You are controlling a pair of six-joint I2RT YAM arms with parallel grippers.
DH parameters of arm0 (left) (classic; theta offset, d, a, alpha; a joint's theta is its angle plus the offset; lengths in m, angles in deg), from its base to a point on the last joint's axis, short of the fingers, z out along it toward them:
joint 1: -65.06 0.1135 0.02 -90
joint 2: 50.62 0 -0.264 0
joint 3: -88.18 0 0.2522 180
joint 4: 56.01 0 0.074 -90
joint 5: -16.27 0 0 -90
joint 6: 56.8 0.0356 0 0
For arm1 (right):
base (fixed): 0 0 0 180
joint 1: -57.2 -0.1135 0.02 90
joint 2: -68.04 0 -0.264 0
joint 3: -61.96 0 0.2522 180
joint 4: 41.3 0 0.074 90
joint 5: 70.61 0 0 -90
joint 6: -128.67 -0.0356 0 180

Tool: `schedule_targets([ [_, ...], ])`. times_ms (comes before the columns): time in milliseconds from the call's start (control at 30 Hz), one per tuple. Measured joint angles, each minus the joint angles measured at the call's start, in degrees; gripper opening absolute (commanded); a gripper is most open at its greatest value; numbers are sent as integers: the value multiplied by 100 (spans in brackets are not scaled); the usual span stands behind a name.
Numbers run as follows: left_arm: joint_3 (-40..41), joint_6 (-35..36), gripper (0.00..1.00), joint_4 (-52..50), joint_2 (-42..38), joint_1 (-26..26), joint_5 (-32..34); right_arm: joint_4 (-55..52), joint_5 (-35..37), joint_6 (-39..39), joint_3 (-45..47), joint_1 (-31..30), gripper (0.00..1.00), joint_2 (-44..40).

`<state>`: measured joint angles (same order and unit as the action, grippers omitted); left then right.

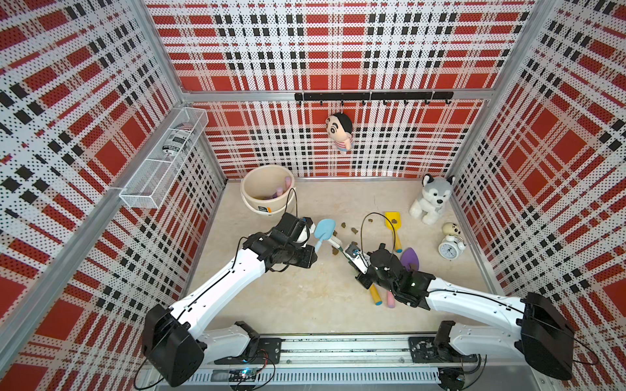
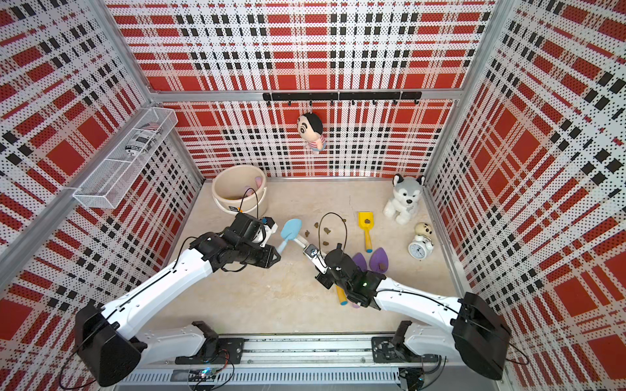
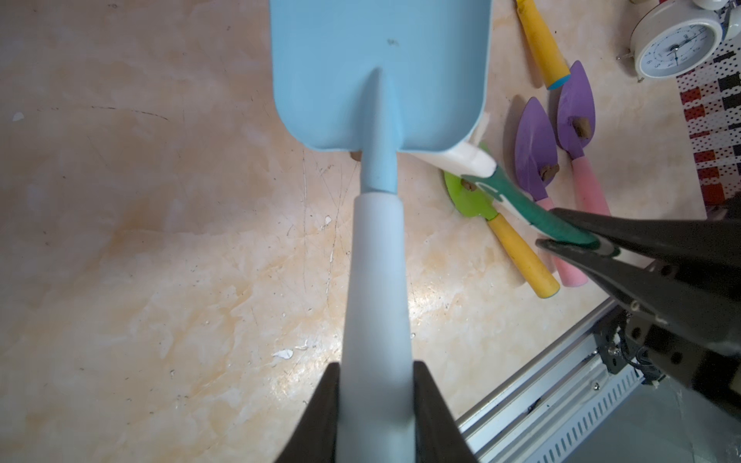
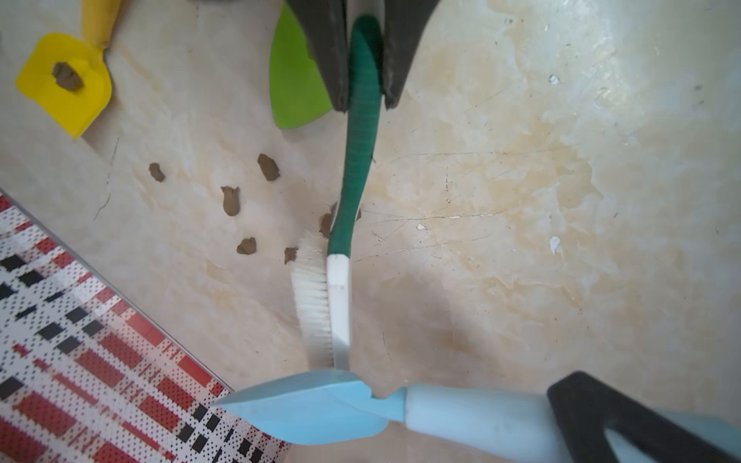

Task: Brush the soil off the hand trowel and place it into the bucket
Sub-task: Brush off the soil from the hand trowel.

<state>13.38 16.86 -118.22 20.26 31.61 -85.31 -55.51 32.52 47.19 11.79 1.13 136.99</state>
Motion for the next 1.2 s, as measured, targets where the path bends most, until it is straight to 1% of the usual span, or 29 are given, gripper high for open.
schedule_targets([
  [200, -15, 138, 0, -146, 48, 0, 24, -44, 894, 1215, -118, -673, 0, 208],
  [433, -7, 210, 0, -221, 116, 0, 85, 229, 1744, 2295, -66, -1064, 0, 251],
  [567, -7, 280, 0, -210, 120, 0, 90, 682, 2271, 2975, 157, -1180, 0, 313],
  [733, 7, 313, 0, -190, 122, 0, 131, 1425, 2992, 3827, 326, -1207, 0, 599],
  [900, 70, 315, 0, -109, 122, 7, 129, 2627, 3654, 4752, 612, -1207, 0, 894],
  [1033, 111, 313, 0, -144, 120, 33, 109, 3338, 4063, 5045, 748, -1119, 0, 940],
  [1100, 125, 310, 0, -157, 118, 57, 37, 3512, 4232, 4992, 748, -994, 0, 940],
  [1200, 133, 310, 0, -234, 111, 92, -74, 3541, 4365, 4710, 745, -824, 0, 916],
])
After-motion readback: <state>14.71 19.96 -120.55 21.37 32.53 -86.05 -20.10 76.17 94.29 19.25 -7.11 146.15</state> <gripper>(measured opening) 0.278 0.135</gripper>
